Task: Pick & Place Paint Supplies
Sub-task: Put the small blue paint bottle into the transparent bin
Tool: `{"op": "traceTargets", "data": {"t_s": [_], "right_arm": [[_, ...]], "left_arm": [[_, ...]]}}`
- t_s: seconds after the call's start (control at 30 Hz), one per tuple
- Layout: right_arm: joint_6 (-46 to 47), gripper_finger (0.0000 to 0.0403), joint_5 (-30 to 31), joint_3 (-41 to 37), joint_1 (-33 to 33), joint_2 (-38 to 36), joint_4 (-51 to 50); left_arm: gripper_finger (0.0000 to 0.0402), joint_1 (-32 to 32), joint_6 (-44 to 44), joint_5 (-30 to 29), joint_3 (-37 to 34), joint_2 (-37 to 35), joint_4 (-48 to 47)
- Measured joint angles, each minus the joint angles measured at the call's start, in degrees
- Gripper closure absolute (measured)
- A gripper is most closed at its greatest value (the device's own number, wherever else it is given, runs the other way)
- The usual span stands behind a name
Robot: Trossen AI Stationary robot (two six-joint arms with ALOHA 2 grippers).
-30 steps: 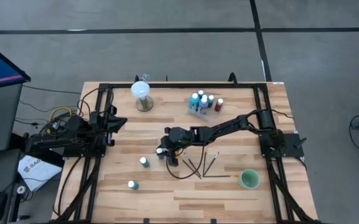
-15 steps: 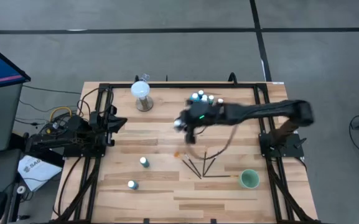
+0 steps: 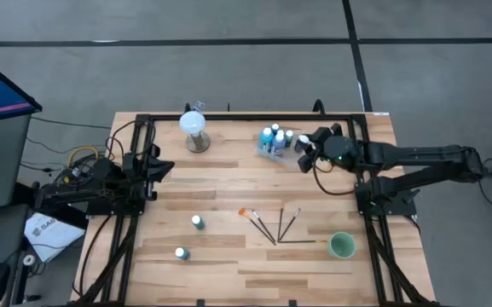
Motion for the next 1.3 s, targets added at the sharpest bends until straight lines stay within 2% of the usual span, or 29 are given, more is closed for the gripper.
{"op": "traceTargets", "data": {"t_s": [0.17, 0.4, 0.93, 1.3], "right_arm": [[0.77, 0.0296, 1.89, -8.23, -1.85, 0.22, 9.67], [0.81, 0.0296, 1.19, -14.26, -6.02, 3.40, 22.58], [1.14, 0.0296, 0.27, -14.59, -9.25, 18.12, 31.87], [0.23, 0.0296, -2.26, -14.59, -11.34, 23.62, 35.37]], "left_arm": [[0.0400, 0.01, 0.00, 0.00, -0.01, 0.00, -0.02], [0.0400, 0.01, 0.00, 0.00, -0.01, 0.00, 0.00], [0.0400, -0.01, 0.02, 0.02, -0.01, 0.00, -0.02], [0.0400, -0.01, 0.00, 0.02, -0.01, 0.00, -0.02]]}}
